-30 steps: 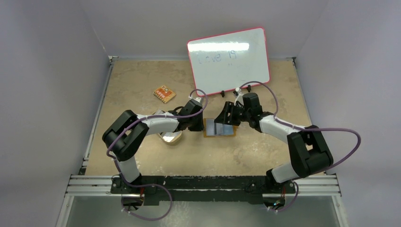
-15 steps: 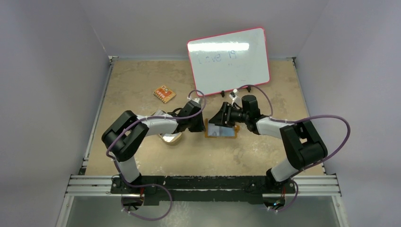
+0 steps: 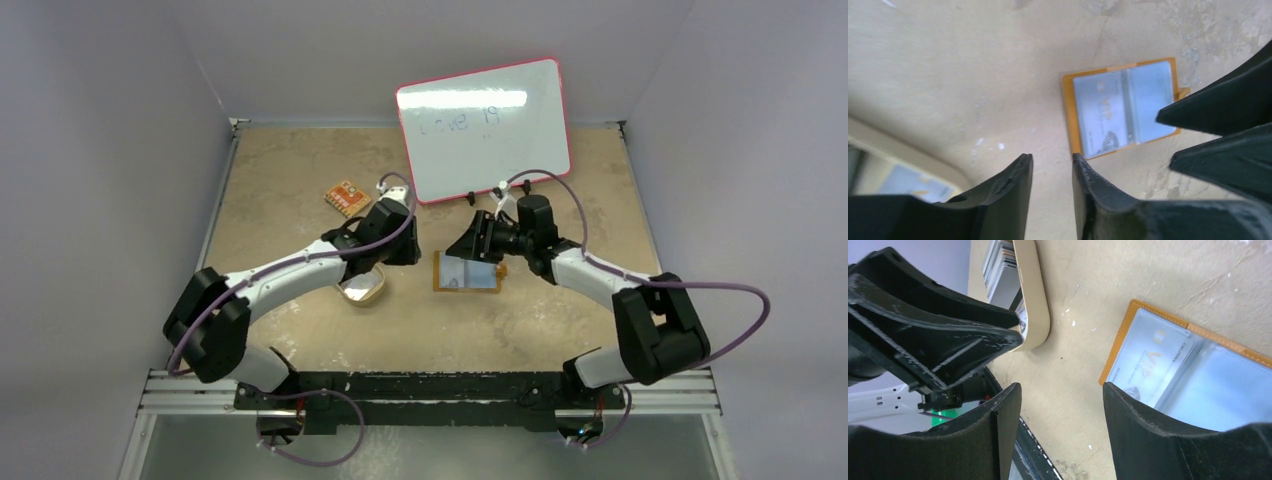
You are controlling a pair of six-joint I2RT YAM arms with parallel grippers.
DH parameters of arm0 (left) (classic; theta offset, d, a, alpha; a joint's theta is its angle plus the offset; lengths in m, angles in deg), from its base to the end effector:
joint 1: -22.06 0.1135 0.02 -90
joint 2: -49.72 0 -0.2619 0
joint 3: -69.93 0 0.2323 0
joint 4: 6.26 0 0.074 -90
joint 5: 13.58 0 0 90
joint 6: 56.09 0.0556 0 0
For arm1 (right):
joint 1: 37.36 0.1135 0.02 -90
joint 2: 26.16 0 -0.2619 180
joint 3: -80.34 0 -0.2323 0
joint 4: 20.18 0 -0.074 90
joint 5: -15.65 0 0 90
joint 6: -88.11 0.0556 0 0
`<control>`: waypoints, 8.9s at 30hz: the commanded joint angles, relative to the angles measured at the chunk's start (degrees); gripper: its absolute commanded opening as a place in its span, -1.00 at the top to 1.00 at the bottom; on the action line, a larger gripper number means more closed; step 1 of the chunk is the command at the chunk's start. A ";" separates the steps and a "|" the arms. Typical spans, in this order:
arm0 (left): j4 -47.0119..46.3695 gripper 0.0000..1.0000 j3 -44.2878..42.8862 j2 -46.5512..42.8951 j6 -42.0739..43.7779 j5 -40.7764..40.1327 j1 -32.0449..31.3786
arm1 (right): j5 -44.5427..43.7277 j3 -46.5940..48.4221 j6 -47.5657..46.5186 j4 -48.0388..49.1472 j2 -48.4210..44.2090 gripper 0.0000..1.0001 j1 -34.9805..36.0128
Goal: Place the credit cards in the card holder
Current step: Pick up the credit card from the storage box, then insert the credit card into the card holder.
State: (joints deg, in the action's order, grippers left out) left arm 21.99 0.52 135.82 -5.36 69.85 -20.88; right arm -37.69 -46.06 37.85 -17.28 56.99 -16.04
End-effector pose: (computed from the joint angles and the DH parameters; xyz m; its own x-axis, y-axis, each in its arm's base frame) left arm 0.2358 -0.2107 0.2168 -0.7912 -0.1227 -0.5992 0.1507 0.9103 -0.3855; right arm 0.2645 0.1389 0.2058 -0.8256 0.2283 -0.5161 -0.3394 0.5297 0.7773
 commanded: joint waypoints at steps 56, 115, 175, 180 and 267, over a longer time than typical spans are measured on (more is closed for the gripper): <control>31.07 0.10 -10.52 5.58 27.97 -34.08 7.43 | 0.86 2.59 -3.36 -4.60 -5.59 -0.27 -0.01; -28.25 1.00 6.87 0.82 -24.33 28.33 5.51 | -27.72 2.70 -8.70 -19.17 1.36 -0.33 -7.12; -4.97 1.00 -9.16 24.26 -3.17 25.76 5.41 | -19.70 -3.52 -10.78 -12.05 2.40 0.24 -7.12; -11.07 1.00 -7.62 24.29 -7.05 29.87 5.38 | -19.63 -3.44 -10.89 -11.72 3.14 0.28 -7.14; 7.82 1.00 -23.73 32.82 11.52 32.41 6.87 | -18.82 -1.88 -12.52 -11.50 5.90 0.54 -7.07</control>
State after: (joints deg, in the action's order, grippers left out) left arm 26.40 -22.19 167.06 1.68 104.47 -14.06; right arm -57.80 -47.74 26.51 -27.53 61.76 -23.34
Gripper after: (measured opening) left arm 0.006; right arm 0.233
